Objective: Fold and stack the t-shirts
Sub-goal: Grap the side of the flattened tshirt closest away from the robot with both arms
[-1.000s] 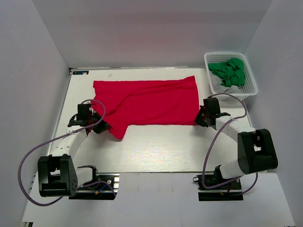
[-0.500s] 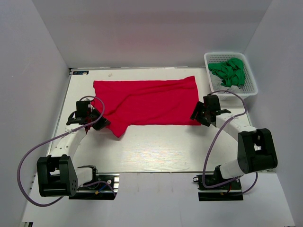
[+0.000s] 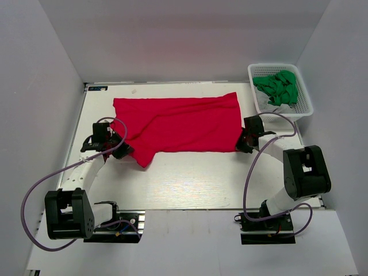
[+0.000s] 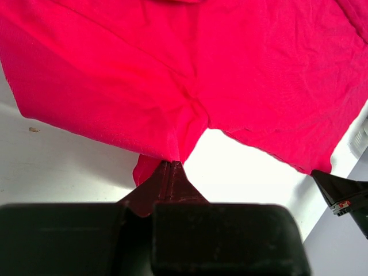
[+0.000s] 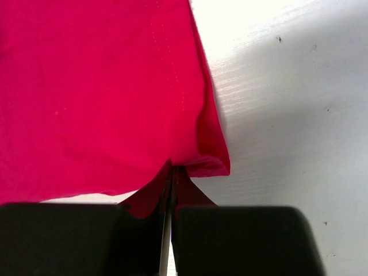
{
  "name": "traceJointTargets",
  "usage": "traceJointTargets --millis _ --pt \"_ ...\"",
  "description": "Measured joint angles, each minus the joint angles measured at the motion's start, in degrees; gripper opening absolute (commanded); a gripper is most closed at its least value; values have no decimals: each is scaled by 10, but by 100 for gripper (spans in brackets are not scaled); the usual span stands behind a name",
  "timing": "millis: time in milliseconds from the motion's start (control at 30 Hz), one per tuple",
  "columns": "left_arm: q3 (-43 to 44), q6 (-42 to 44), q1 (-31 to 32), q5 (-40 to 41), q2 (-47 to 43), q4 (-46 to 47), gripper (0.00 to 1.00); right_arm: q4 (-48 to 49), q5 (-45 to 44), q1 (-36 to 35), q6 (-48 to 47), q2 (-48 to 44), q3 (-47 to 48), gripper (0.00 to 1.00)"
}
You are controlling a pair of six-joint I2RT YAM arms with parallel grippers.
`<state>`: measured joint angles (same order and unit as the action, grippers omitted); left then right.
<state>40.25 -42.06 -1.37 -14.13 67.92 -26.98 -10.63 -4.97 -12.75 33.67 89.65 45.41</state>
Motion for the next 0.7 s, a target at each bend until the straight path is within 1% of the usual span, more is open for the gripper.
traceJointTargets --millis 200,367,700 --pt "6 -4 0 0 0 -7 0 -7 3 0 -2 0 8 0" --pt "29 -14 -2 -2 2 -9 0 -27 8 0 -12 0 43 0" --pt "95 -25 -3 -5 50 -7 0 -40 8 0 -28 1 102 0"
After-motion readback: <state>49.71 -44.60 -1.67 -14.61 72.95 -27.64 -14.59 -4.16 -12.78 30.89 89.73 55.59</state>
